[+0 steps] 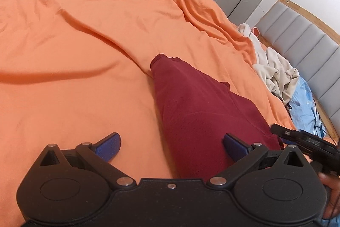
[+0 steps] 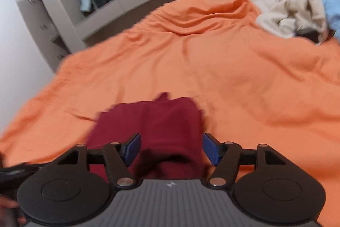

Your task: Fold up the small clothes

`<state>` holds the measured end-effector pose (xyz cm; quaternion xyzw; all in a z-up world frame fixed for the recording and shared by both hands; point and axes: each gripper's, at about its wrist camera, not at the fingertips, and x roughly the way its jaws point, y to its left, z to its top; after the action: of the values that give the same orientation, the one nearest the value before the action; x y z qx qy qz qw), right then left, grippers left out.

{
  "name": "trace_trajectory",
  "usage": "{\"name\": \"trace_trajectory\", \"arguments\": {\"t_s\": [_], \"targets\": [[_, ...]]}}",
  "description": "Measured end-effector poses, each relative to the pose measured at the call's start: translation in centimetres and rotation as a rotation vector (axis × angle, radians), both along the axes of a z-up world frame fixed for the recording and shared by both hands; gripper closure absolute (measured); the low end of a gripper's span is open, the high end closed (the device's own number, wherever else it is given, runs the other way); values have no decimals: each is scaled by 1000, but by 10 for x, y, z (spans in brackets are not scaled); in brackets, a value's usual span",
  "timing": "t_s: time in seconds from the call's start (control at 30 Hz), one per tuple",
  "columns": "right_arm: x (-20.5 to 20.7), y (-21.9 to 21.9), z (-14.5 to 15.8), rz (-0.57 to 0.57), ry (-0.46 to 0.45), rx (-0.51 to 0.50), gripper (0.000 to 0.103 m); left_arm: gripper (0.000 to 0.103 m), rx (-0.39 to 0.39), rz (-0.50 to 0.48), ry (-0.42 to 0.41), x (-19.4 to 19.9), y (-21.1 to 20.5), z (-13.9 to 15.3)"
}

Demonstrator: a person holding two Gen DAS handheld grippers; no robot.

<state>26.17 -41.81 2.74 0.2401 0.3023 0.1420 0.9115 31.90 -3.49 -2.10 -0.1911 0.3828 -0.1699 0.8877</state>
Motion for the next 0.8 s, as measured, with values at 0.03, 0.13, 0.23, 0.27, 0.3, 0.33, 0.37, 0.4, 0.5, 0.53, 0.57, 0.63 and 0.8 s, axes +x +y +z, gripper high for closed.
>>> {"name": "trace_trajectory", "arguments": {"t_s": [0.03,0.13,0.23,0.27,0.3,0.33,0.37,0.4,0.5,0.53,0.57,0.63,0.8], "targets": [[-4,2,3,59,-22,31,28,1,-6,3,-3,0,1,1],[-14,12,4,204,-37,64,15,1,-28,26,-17,1,3,4],[-27,22,0,263,-24,47,15,1,-46,57,-22,2,8,7],[-33,24,-1,276,-34,40,15,1,-54,64,-22,2,10,7],[-38,25,0,282,-47,31,15,1,-61,70,-22,3,11,8],[-43,25,1,286,-62,20,15,1,-65,75,-22,3,13,9],[-48,25,2,289,-72,12,15,1,-68,78,-22,3,14,9],[-52,25,1,293,-77,6,15,1,-69,81,-23,3,14,9],[-59,27,-4,293,-76,-14,28,1,-67,84,-16,5,14,7],[-61,27,-6,285,-80,-21,43,1,-65,85,-12,6,14,7],[-62,28,-6,282,-80,-23,50,1,-63,85,-9,6,13,6],[-61,29,-7,287,-80,-8,65,1,-57,84,-4,7,12,4],[-69,38,-1,275,-121,-113,93,1,-40,65,-9,7,7,2]]}}
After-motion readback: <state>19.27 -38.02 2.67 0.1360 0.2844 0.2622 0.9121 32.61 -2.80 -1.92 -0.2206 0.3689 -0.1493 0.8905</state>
